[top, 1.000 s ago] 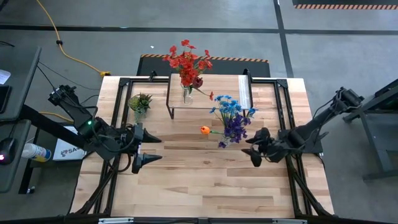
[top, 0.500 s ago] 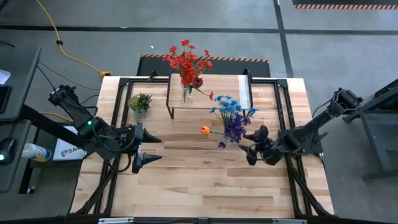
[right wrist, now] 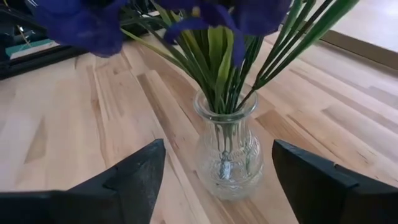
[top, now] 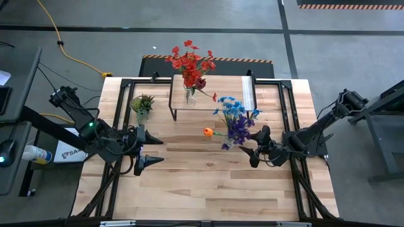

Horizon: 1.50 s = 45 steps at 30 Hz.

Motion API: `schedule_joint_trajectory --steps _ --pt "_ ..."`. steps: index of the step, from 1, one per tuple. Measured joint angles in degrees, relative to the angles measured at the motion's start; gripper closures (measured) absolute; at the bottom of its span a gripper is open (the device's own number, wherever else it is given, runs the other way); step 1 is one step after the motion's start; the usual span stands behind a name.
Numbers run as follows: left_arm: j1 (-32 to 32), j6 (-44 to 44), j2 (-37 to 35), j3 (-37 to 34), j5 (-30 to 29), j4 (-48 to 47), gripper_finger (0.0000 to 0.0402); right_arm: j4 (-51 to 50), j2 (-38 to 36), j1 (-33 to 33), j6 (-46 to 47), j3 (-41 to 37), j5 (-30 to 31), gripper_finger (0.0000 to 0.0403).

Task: Pick and place flowers into a vace then onto a shelf
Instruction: Put the transparent vase with flowers on the shelf

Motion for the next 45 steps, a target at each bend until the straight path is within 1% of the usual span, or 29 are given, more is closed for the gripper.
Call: schedule_joint_trajectory --steps 9,15,24,27,31,34,37,41,45 --pt "0.00 0.00 0.00 0.00 0.00 -0.26 0.0034 -0.30 1.64 0.00 -0.37 0.00 -0.30 0.0088" --pt "0.00 0.00 0.00 0.00 0.00 -0.26 0.0034 1.13 4.40 0.00 -0.03 0.00 -3.03 0.0068" --pt "0.01 0.00 0.00 0.00 0.00 -0.22 0.0034 1.36 4.96 -0.02 0.49 0.00 -0.37 0.0018" --pt "0.00 0.00 0.00 0.00 0.00 -0.22 0.0034 1.55 4.96 0.00 1.27 0.00 -2.91 0.0006" --pt "0.02 0.00 0.00 0.00 0.00 -0.22 0.0034 2.28 4.96 0.00 4.69 0.00 -7.86 0.0008" --pt "0.02 0.00 0.00 0.00 -0.02 -0.22 0.0034 3.40 4.94 0.00 7.93 0.00 -9.50 0.0010" --pt "0.02 0.04 0.00 0.00 -0.01 -0.22 0.0034 4.44 4.94 0.00 9.57 0.00 -9.81 0.0009" --pt "0.02 0.07 0.00 0.02 -0.02 -0.22 0.0034 4.42 4.94 0.00 9.22 0.00 -10.46 0.0004" --pt "0.02 0.07 0.00 0.02 -0.01 -0.22 0.0034 4.39 4.94 0.00 8.01 0.00 -7.53 0.0004"
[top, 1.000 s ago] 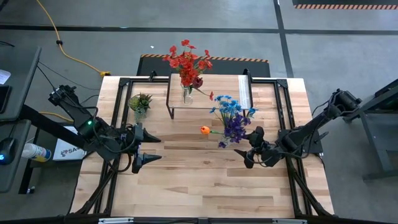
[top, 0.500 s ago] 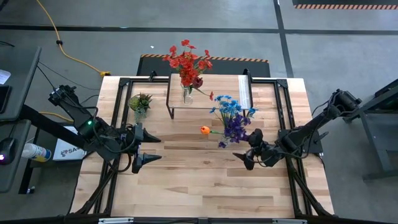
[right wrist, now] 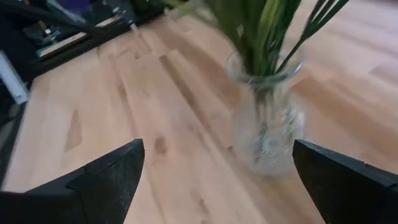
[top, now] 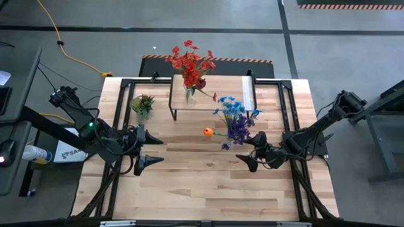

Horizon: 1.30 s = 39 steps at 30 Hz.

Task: Pick and place flowers into a vace then onto a shelf
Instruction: Put the transparent vase with flowers on the shelf

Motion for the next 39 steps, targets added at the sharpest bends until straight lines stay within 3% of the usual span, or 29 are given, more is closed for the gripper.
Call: schedule_joint_trajectory --steps 6,15,22,30,39 --pt "0.00 -0.02 0.00 0.00 0.01 0.00 0.0034 -0.02 0.00 -0.02 -1.86 0.00 4.76 0.0004" --pt "-0.01 -0.02 0.00 0.00 0.01 0.00 0.0034 0.00 2.32 -0.48 -2.99 0.00 4.53 0.0004" --pt "0.00 -0.04 0.00 0.00 0.01 0.00 0.0034 4.53 6.38 -4.37 -3.42 -0.02 4.72 0.0008" --pt "0.00 -0.04 0.00 0.00 0.01 0.00 0.0034 10.53 10.69 -9.59 -5.88 -0.02 -0.97 0.0005" --pt "0.00 -0.04 -0.01 0.00 0.01 -0.13 0.0034 19.80 14.62 -11.97 -11.35 -0.02 -1.09 0.0007"
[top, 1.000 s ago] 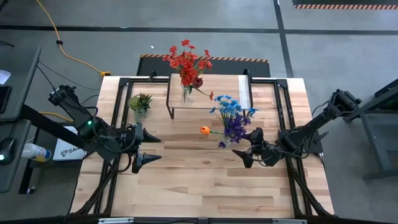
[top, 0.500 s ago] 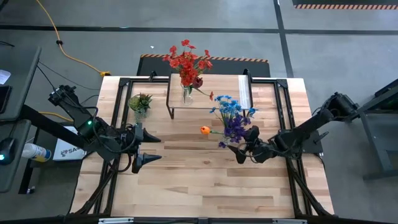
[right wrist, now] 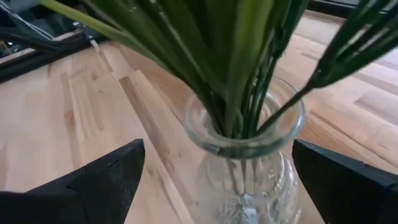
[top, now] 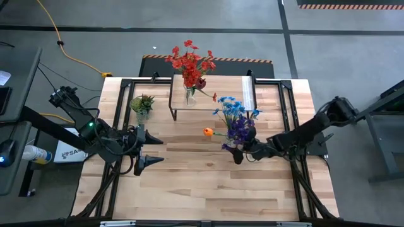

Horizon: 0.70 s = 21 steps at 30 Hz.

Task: Pick and place flowers into a vace then onto a shelf
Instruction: Put the transparent vase with flowers on the shelf

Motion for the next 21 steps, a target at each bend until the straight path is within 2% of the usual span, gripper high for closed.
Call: schedule_joint_trajectory --steps 14,21 --pt "0.00 -0.02 -0.01 0.00 0.00 -0.31 0.0034 2.52 2.56 -2.31 0.52 0.00 -1.34 0.0011" --pt "0.00 -0.02 -0.01 0.00 -0.02 -0.27 0.0034 3.65 2.56 -2.31 0.37 0.00 2.23 0.0011"
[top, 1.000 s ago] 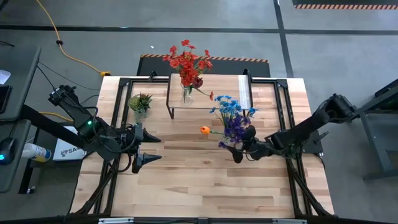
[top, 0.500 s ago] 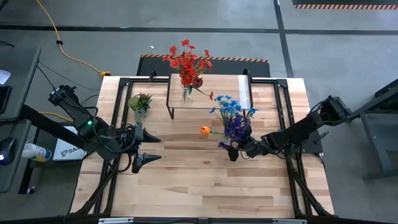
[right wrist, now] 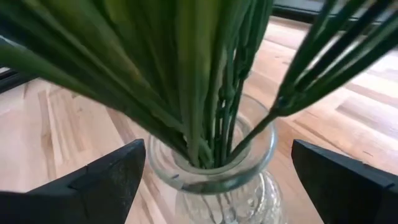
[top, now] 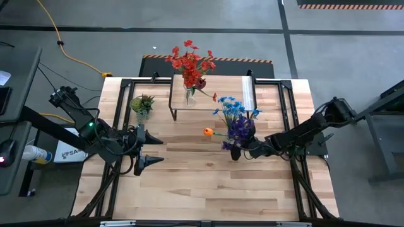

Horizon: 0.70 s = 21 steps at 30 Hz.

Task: Pick and place flowers into a vace then onto a shelf
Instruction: Put the transparent vase with flowers on the shelf

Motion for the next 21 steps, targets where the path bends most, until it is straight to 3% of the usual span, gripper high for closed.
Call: schedule_joint_trajectory --steps 8,21 --pt "-0.01 -0.02 0.00 0.00 0.01 0.35 0.0034 -0.11 0.00 0.00 0.02 0.00 2.20 0.0022" --pt "0.00 -0.02 0.00 0.00 0.00 0.39 0.0034 -0.11 0.00 0.02 0.02 0.00 2.29 0.0104"
